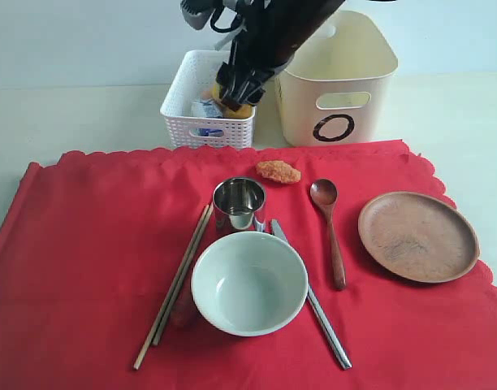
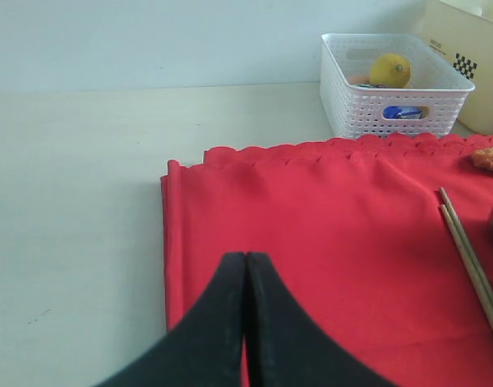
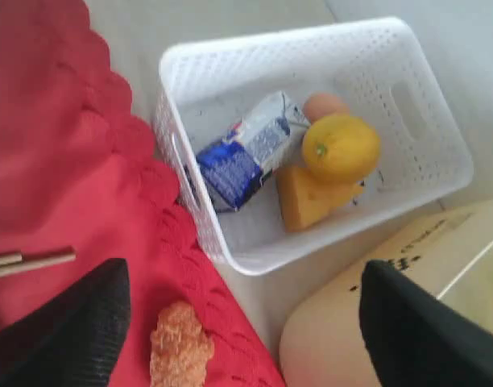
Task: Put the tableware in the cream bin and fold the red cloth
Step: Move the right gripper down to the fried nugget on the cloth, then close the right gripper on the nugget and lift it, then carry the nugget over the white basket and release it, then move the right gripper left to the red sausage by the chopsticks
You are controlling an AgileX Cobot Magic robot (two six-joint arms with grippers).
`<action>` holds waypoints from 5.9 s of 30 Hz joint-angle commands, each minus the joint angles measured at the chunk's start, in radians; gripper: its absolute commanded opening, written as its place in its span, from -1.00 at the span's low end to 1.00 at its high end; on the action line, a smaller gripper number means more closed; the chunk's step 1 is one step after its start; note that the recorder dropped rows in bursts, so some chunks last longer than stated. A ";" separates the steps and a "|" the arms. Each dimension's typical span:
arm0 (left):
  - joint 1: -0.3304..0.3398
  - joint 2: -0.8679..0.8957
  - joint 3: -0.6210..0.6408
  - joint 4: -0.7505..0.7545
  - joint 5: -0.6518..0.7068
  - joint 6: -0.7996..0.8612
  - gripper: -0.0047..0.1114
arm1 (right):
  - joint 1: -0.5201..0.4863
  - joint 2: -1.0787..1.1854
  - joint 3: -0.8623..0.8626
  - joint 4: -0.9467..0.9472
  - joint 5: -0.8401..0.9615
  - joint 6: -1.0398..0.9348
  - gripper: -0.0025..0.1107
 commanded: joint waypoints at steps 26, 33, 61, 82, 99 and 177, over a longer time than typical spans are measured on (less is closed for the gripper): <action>-0.005 0.002 -0.003 0.002 -0.010 -0.006 -0.92 | 0.001 0.199 -0.006 -0.322 0.088 0.169 0.36; -0.005 0.002 -0.003 0.002 -0.010 -0.006 -0.92 | 0.001 0.239 -0.006 -0.318 0.084 0.167 0.36; -0.005 0.002 -0.003 0.002 -0.010 -0.006 -0.92 | 0.001 0.297 -0.006 -0.248 0.069 0.165 -0.50; -0.005 0.002 -0.003 0.002 -0.010 -0.006 -0.92 | 0.001 0.289 -0.006 -0.243 0.069 0.165 -0.96; -0.005 0.002 -0.003 0.002 -0.010 -0.006 -0.92 | 0.001 0.159 -0.006 -0.050 -0.099 0.350 -0.96; -0.005 0.002 -0.003 0.002 -0.010 -0.006 -0.92 | 0.025 0.045 -0.088 0.090 -0.014 0.270 0.28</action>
